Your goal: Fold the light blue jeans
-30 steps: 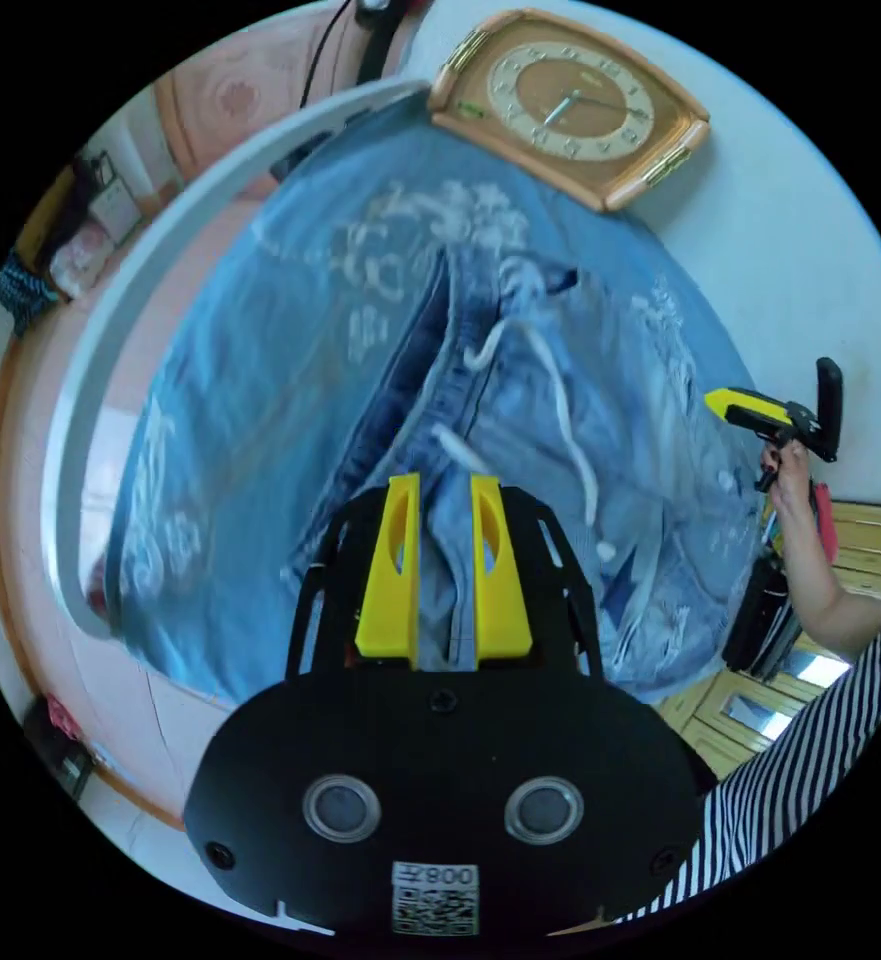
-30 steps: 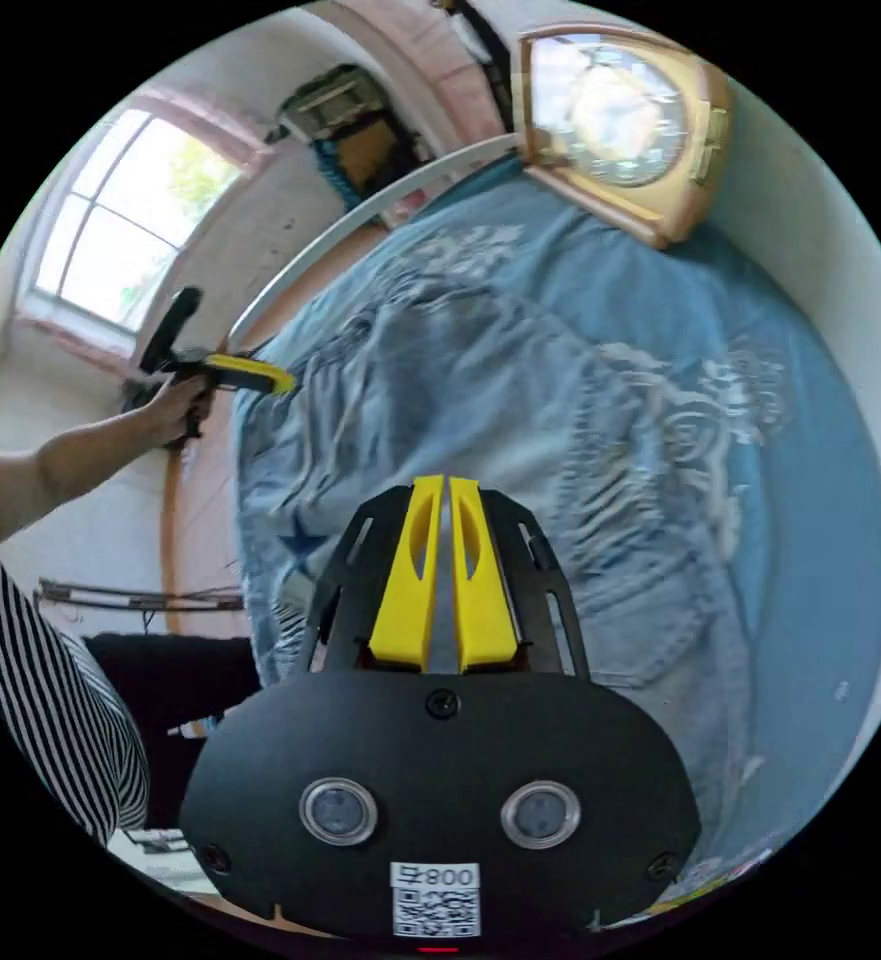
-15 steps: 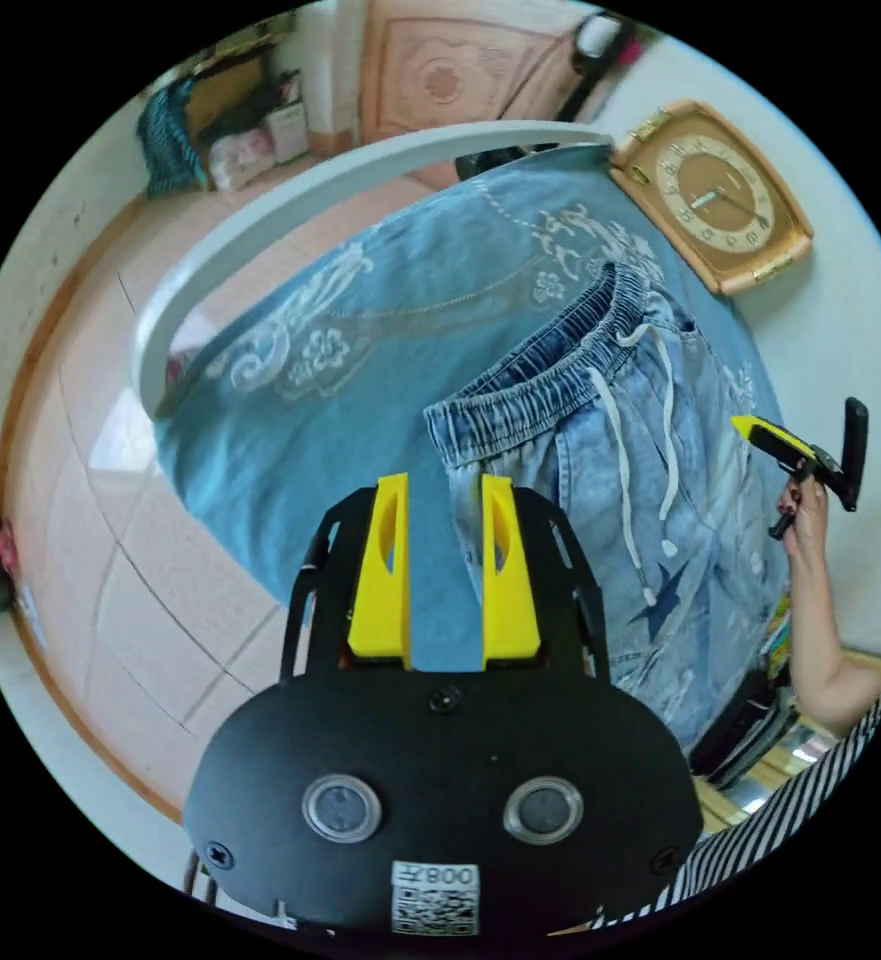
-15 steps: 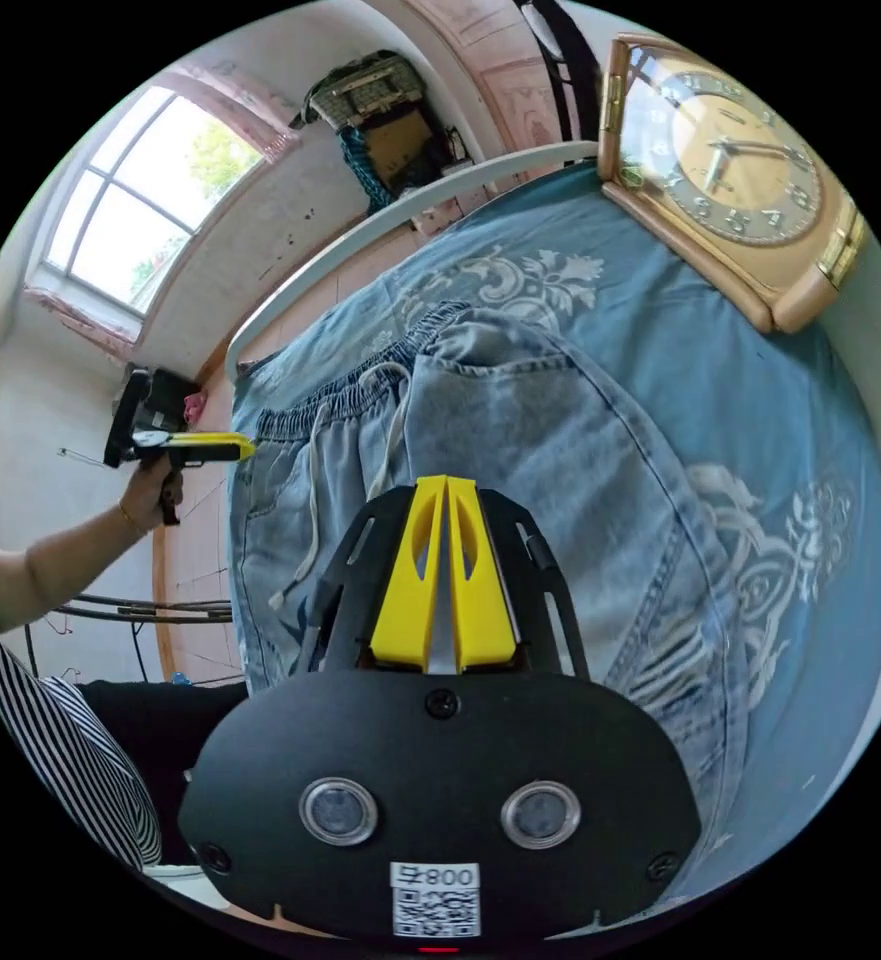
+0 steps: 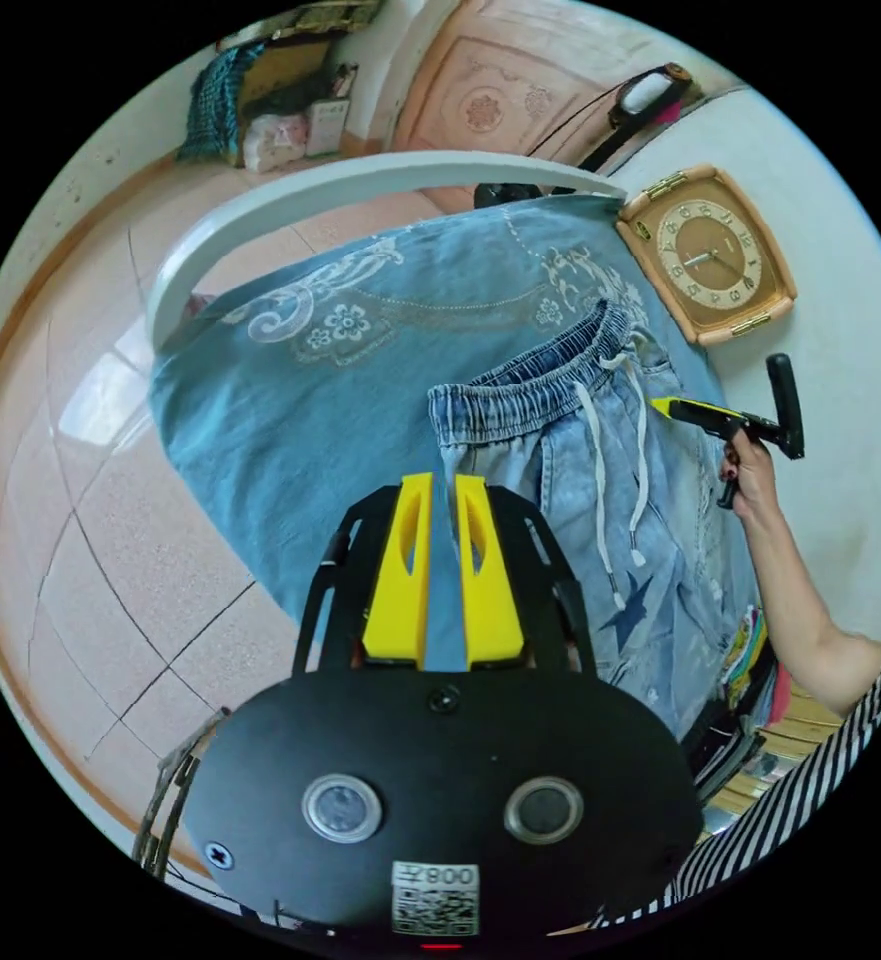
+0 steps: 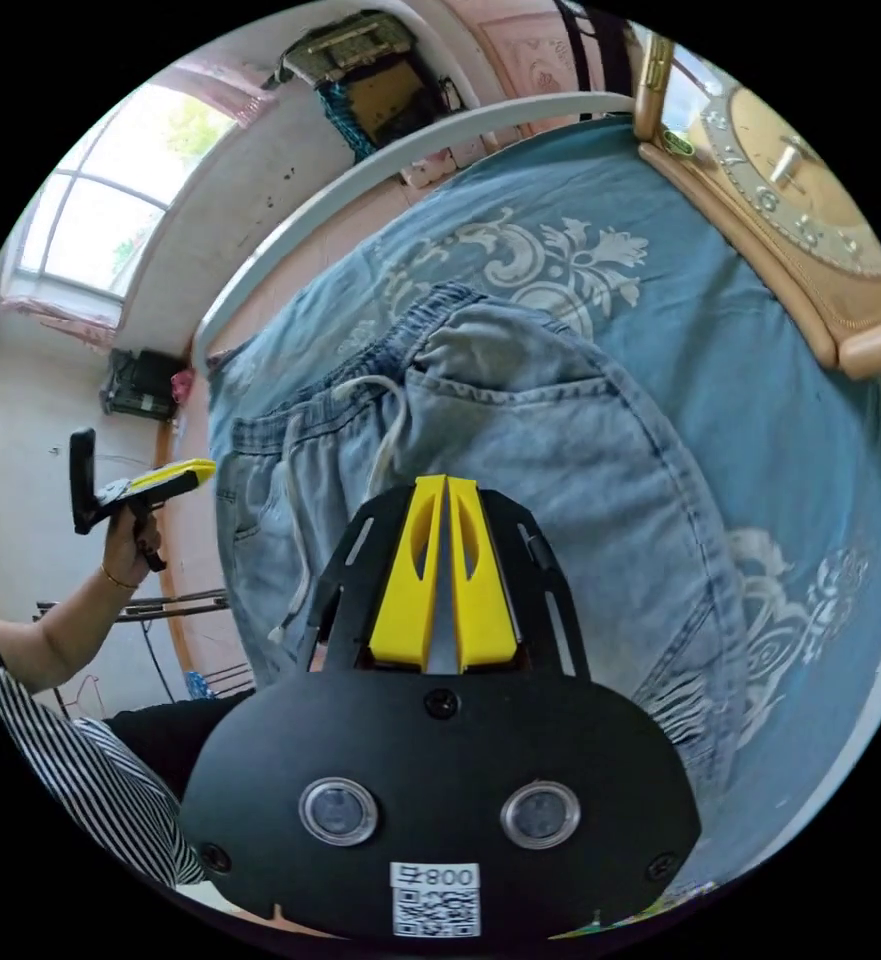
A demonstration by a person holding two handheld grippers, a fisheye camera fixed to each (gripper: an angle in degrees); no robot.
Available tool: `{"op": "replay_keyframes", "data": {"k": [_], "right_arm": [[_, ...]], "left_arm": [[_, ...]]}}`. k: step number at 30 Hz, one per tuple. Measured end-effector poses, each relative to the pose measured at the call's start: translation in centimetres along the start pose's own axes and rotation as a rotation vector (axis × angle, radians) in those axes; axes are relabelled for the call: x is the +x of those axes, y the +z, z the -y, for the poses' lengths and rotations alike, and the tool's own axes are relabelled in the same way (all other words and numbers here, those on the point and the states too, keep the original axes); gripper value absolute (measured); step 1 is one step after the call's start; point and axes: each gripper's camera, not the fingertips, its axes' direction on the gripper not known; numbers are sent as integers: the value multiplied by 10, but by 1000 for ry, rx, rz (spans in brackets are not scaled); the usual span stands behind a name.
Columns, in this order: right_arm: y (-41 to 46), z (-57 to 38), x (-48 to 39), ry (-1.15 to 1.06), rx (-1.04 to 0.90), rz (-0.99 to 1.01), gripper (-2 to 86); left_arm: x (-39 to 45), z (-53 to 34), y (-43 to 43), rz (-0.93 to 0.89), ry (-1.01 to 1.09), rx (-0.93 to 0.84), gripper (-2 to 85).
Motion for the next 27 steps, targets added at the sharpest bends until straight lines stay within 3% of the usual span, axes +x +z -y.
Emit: {"op": "replay_keyframes", "data": {"k": [2,6,10,11,18,24,27], "right_arm": [[-13,-32,-13,-3,37,112,33],[-1,-52,-35,1,-31,140,64],[22,-49,-43,10,-144,113,56],[17,-48,-41,11,-137,105,41],[-53,-52,-36,-70,-114,281,11],[-103,-60,-13,-48,-133,171,11],[-94,-65,6,47,-187,83,19]], "left_arm": [[19,-8,3,-42,85,32,67],[71,-14,55,-184,288,-105,78],[83,-9,114,-168,270,-238,56],[81,-8,120,-115,246,-193,33],[102,7,144,-279,283,-149,10],[143,26,195,-374,307,-94,16],[157,35,243,-324,311,-209,21]]}}
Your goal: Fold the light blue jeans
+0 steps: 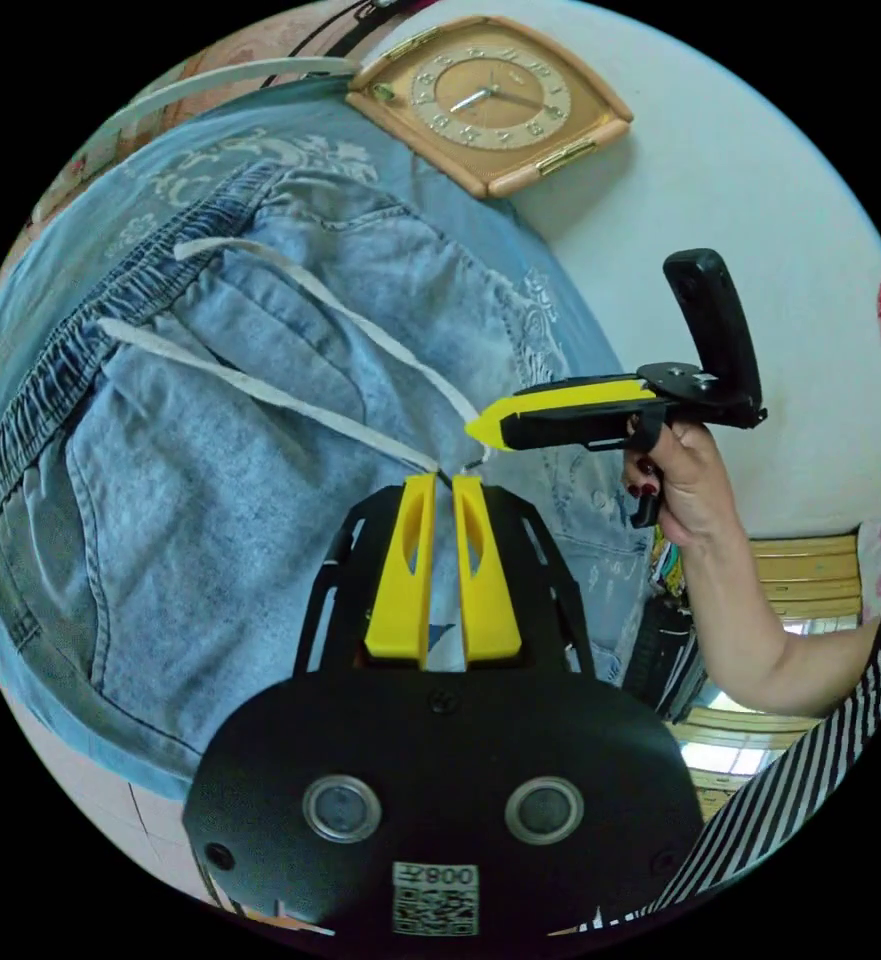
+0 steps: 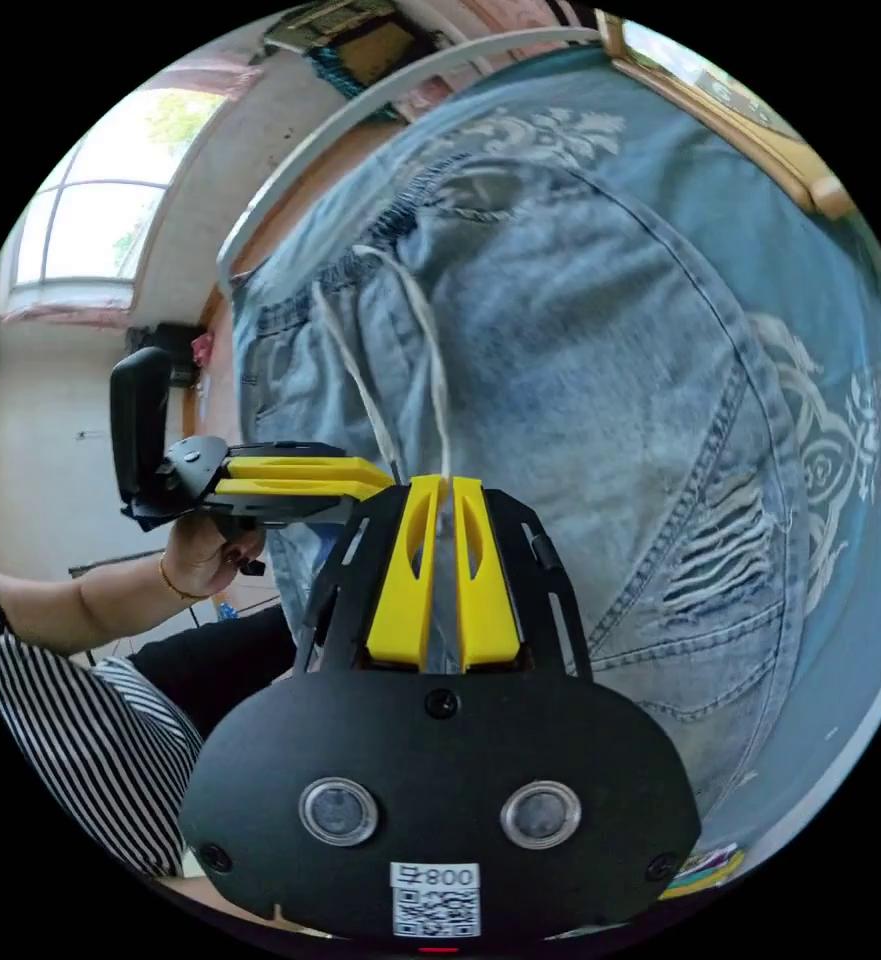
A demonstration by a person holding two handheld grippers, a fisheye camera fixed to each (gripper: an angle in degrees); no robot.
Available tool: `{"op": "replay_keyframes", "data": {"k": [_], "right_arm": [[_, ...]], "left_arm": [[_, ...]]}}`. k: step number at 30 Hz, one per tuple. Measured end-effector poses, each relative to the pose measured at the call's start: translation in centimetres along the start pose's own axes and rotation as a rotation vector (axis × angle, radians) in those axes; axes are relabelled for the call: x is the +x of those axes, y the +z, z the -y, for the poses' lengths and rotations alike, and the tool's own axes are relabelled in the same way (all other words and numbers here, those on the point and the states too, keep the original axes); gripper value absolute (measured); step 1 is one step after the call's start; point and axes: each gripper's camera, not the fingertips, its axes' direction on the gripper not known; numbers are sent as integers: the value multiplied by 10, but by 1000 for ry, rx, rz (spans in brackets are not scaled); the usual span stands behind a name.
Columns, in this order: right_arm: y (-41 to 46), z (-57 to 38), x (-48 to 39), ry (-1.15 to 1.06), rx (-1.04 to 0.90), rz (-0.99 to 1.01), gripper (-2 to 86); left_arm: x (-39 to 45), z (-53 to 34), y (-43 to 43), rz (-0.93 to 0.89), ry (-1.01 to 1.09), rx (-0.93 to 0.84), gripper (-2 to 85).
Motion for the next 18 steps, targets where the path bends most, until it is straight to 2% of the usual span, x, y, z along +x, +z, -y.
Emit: {"op": "replay_keyframes", "data": {"k": [4,10,18], "right_arm": [[-17,-32,11,80,99,82,26],[-61,-129,34,244,281,74,20],[-121,-272,74,502,404,27,6]], "left_arm": [[4,5,26,18,6,-32,19],[24,9,68,-125,139,-80,6],[85,73,147,-123,429,-180,2]]}}
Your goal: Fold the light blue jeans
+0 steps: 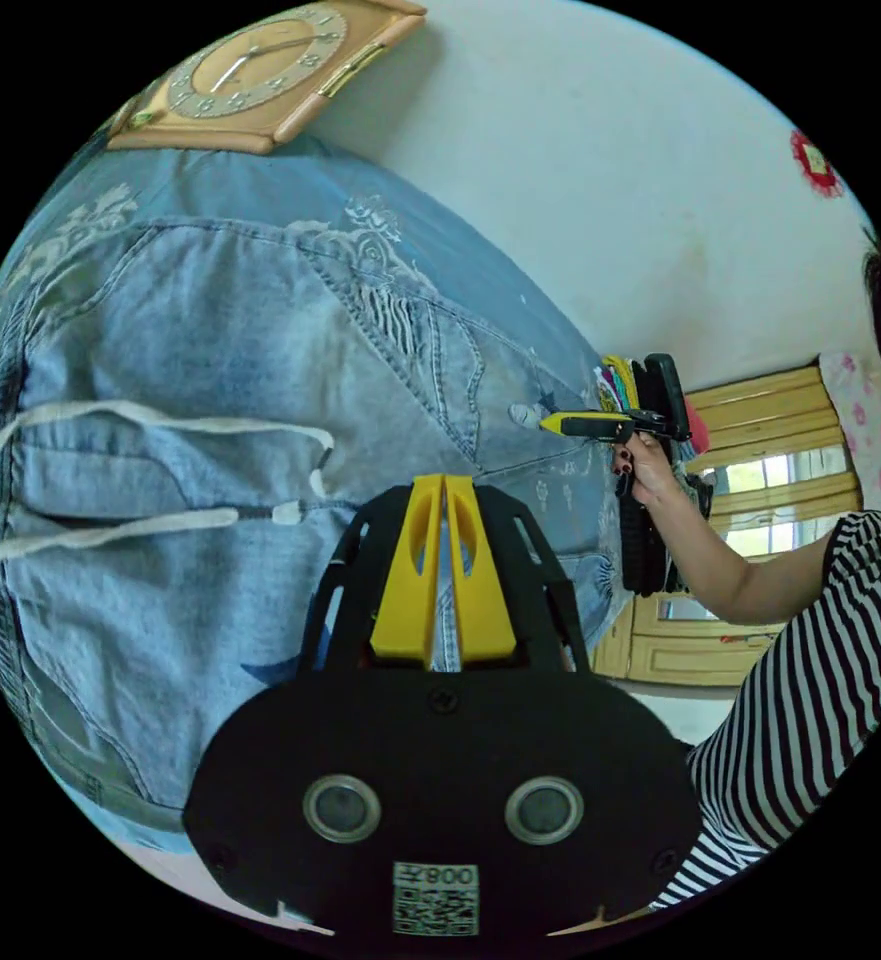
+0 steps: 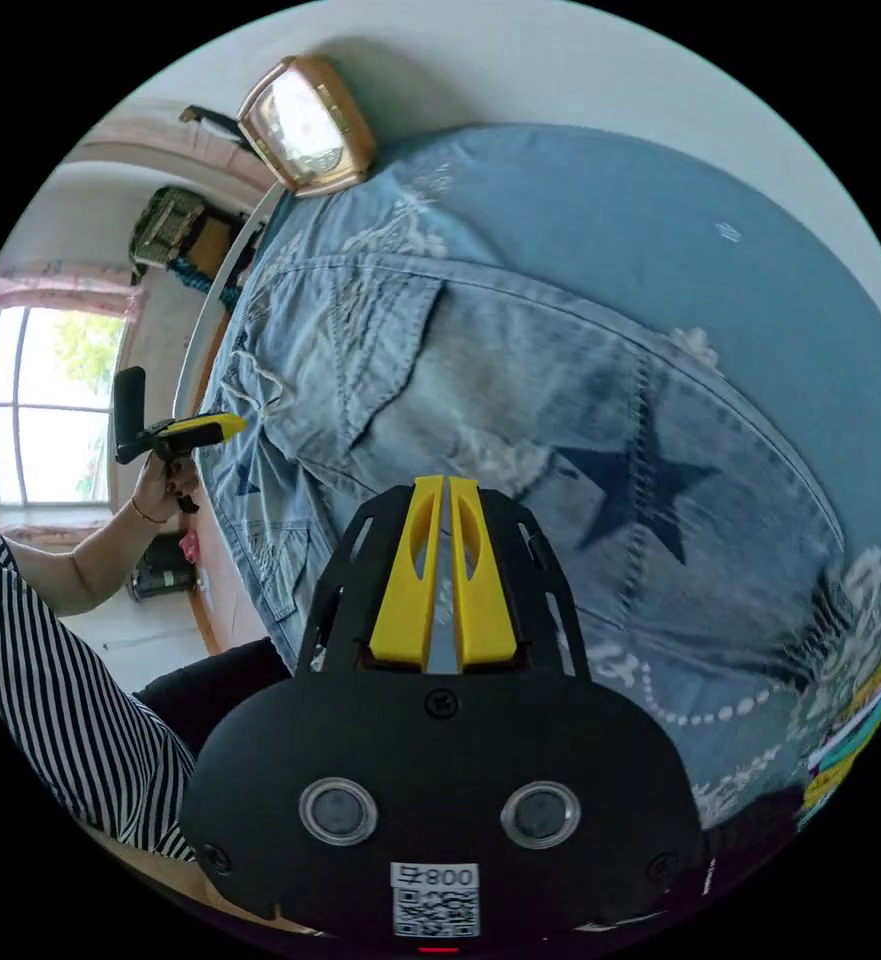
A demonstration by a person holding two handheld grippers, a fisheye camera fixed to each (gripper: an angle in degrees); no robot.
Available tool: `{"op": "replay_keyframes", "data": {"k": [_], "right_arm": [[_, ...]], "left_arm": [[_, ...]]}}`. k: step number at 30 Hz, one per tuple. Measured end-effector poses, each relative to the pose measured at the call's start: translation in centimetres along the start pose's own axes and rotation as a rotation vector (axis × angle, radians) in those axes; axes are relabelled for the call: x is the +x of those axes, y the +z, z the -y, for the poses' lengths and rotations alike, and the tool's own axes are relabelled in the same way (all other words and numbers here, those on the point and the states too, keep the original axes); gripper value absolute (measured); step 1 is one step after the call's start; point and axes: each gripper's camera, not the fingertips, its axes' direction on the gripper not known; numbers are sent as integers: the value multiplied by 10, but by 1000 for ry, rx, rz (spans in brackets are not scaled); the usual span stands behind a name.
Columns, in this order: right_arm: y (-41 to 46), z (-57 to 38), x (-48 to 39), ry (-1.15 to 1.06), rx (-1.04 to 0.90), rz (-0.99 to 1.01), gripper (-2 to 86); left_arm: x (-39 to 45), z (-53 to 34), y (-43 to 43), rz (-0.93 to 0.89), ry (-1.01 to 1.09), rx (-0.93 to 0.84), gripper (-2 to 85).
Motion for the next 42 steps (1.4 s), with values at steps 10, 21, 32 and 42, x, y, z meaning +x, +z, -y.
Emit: {"op": "replay_keyframes", "data": {"k": [10,21,32,42], "right_arm": [[-50,-64,68,312,38,-228,1],[-96,-34,61,294,34,-407,2],[-123,-35,30,223,53,-363,8],[-128,49,-36,-92,93,-183,56]], "left_arm": [[34,83,138,232,229,-293,1],[63,143,224,304,223,-288,2],[89,197,274,276,266,-304,3],[80,304,252,596,303,-220,5]]}}
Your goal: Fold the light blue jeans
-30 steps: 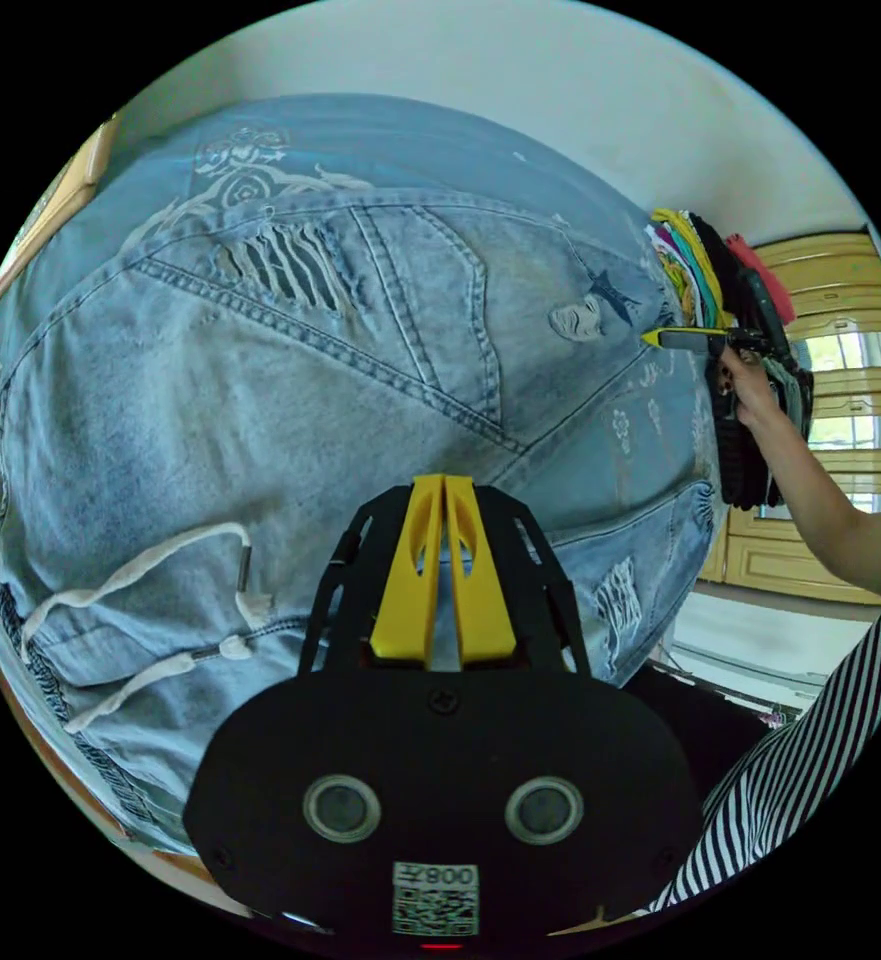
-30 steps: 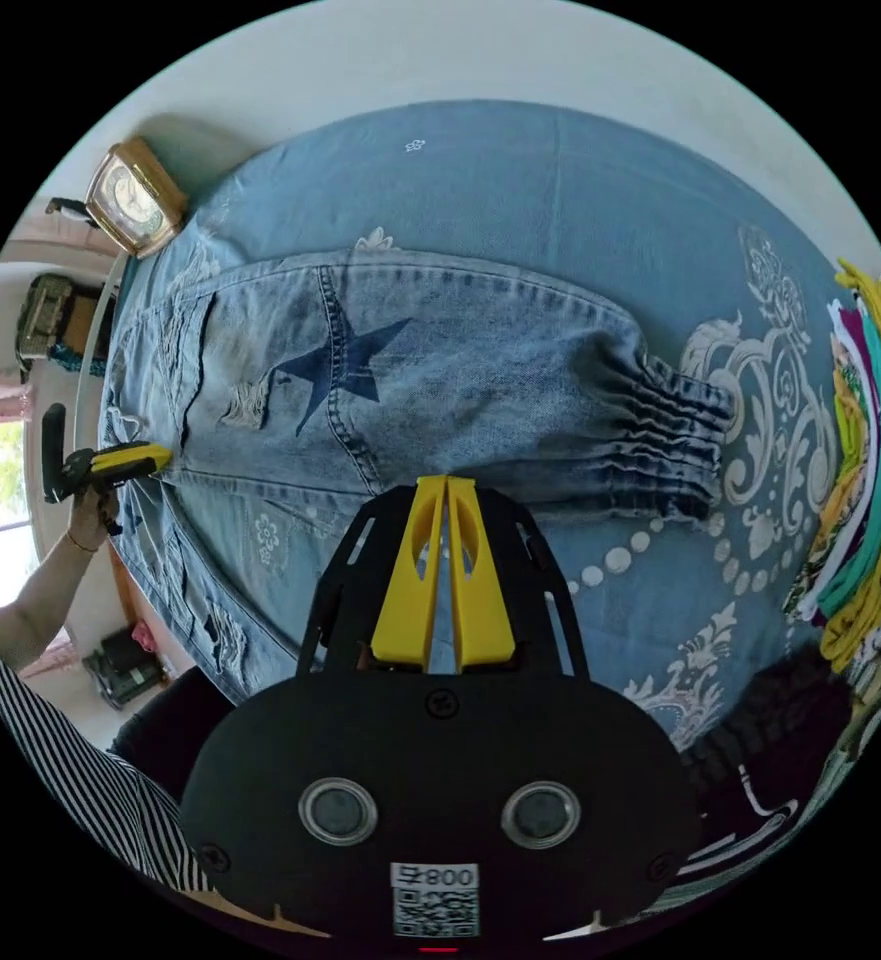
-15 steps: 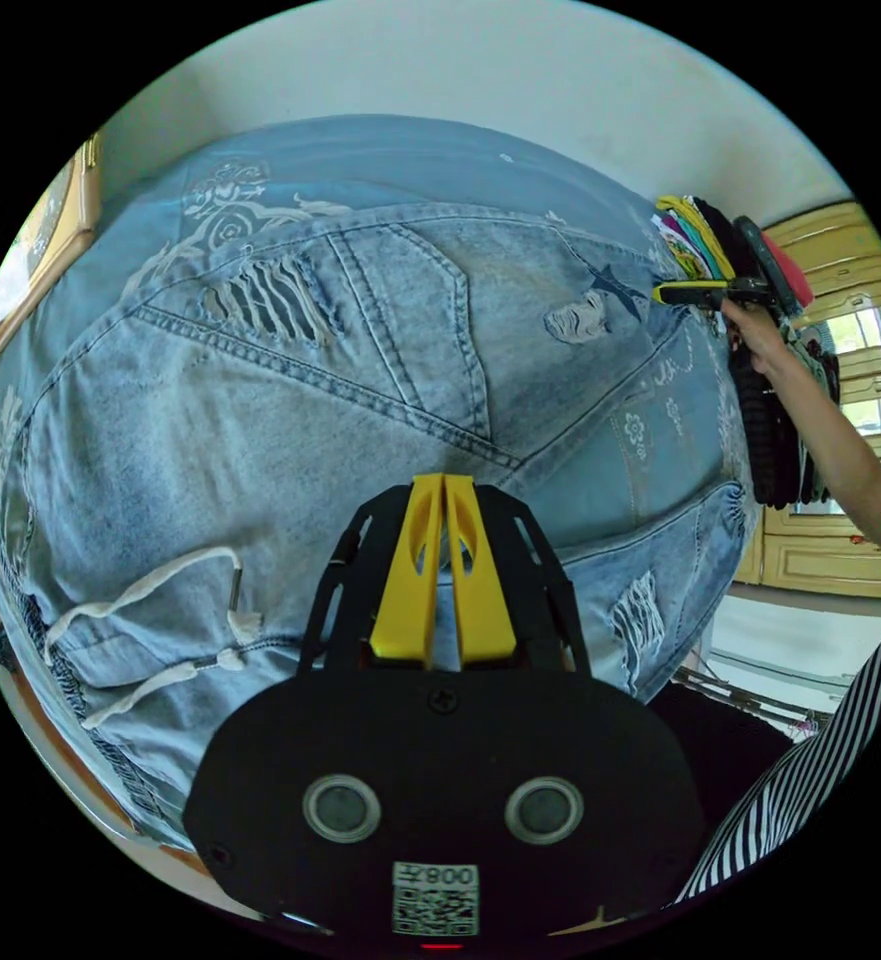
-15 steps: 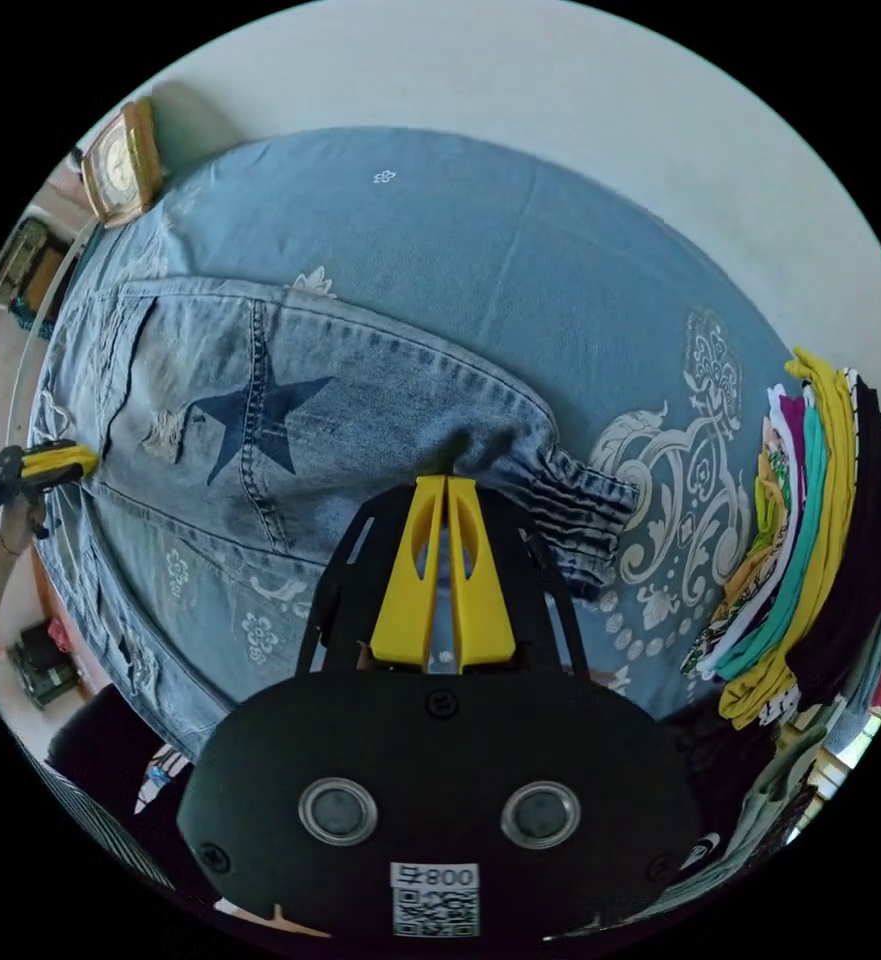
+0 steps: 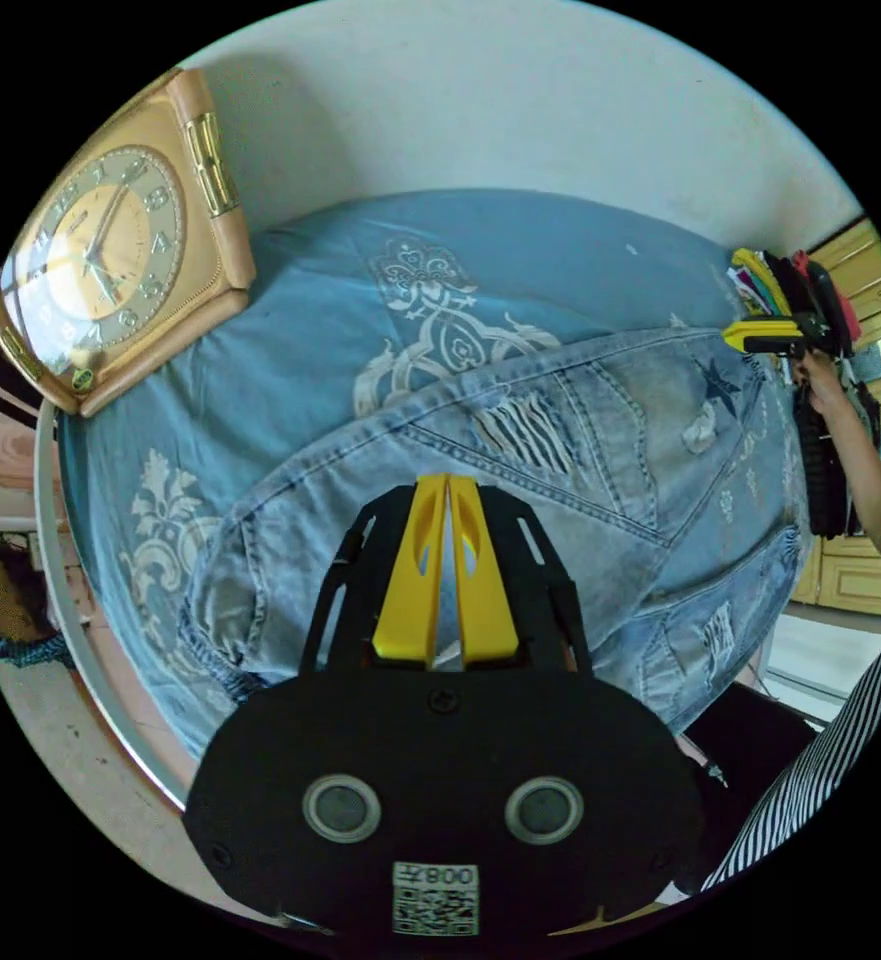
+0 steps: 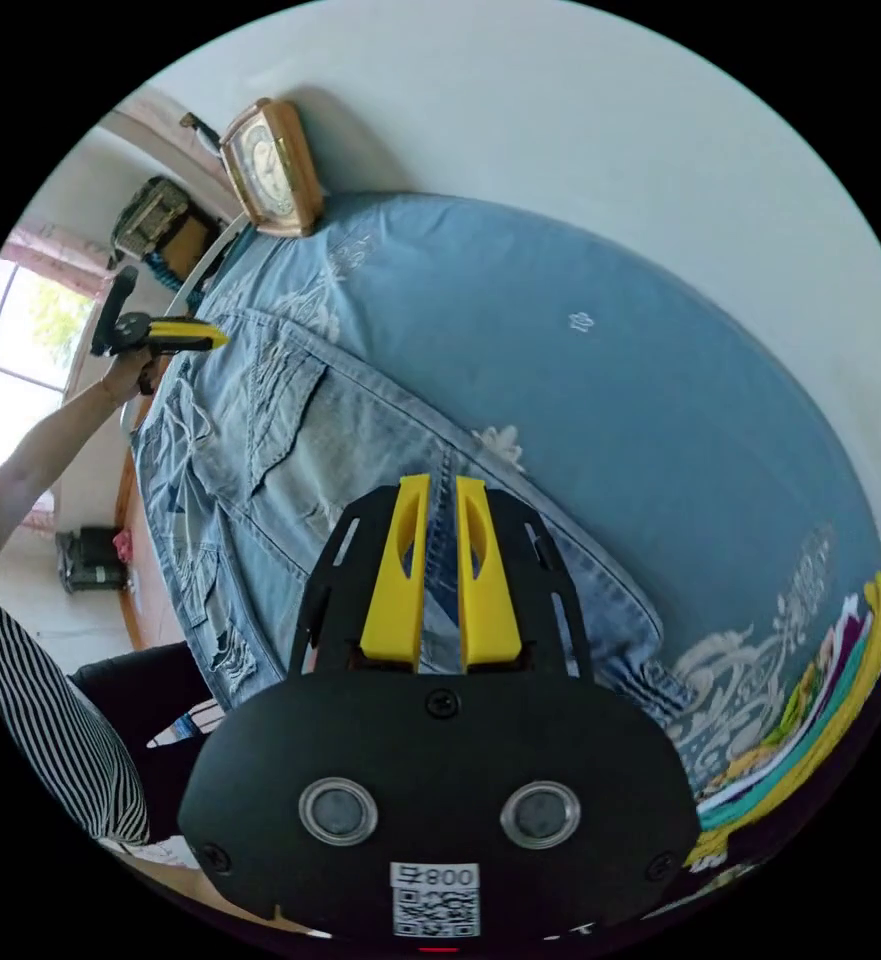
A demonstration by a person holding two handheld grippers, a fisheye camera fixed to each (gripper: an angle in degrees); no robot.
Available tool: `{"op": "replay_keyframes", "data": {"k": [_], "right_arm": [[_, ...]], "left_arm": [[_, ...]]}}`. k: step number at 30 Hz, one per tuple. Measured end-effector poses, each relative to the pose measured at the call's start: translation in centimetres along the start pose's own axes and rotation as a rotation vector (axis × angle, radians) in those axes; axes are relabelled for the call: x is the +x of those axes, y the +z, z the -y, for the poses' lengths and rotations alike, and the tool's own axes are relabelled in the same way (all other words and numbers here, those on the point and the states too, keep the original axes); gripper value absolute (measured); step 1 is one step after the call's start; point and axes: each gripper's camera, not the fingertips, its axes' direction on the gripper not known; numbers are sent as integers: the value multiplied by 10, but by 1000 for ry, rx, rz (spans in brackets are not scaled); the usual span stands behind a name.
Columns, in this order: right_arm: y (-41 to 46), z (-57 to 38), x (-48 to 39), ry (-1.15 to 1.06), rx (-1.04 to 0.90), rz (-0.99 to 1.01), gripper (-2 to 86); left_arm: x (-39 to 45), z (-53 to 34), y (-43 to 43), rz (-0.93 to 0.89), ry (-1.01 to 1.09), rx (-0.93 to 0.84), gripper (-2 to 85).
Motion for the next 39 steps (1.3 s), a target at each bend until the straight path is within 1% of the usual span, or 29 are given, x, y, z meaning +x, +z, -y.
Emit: {"op": "replay_keyframes", "data": {"k": [2,4,10,11,15,16,18,20,24,29,31,33,39], "right_arm": [[16,26,-11,-51,-42,68,58],[25,41,-20,-84,-65,73,59],[51,75,-50,-177,-125,12,74],[59,80,-53,-185,-150,4,77],[79,89,-63,-203,-205,-29,74],[80,90,-67,-210,-207,-35,77],[78,90,-75,-229,-184,-36,79],[80,89,-91,-279,-164,-104,83],[105,93,-104,-316,-221,-177,86],[118,95,-112,-330,-226,-181,85],[123,94,-116,-332,-223,-192,82],[127,92,-120,-340,-223,-203,74],[136,89,-120,-297,-251,-121,28]], "left_arm": [[-1,16,4,54,16,-43,6],[0,31,7,84,39,-72,8],[-1,70,28,88,60,-171,20],[0,76,33,63,60,-194,23],[5,87,28,0,105,-193,38],[7,88,27,9,117,-198,41],[15,93,20,90,138,-192,63],[18,96,16,118,150,-190,79],[24,103,20,66,163,-244,93],[33,105,13,50,188,-270,87],[39,104,10,59,201,-282,71],[46,102,6,28,204,-302,39],[55,82,-22,47,157,-254,11]]}}
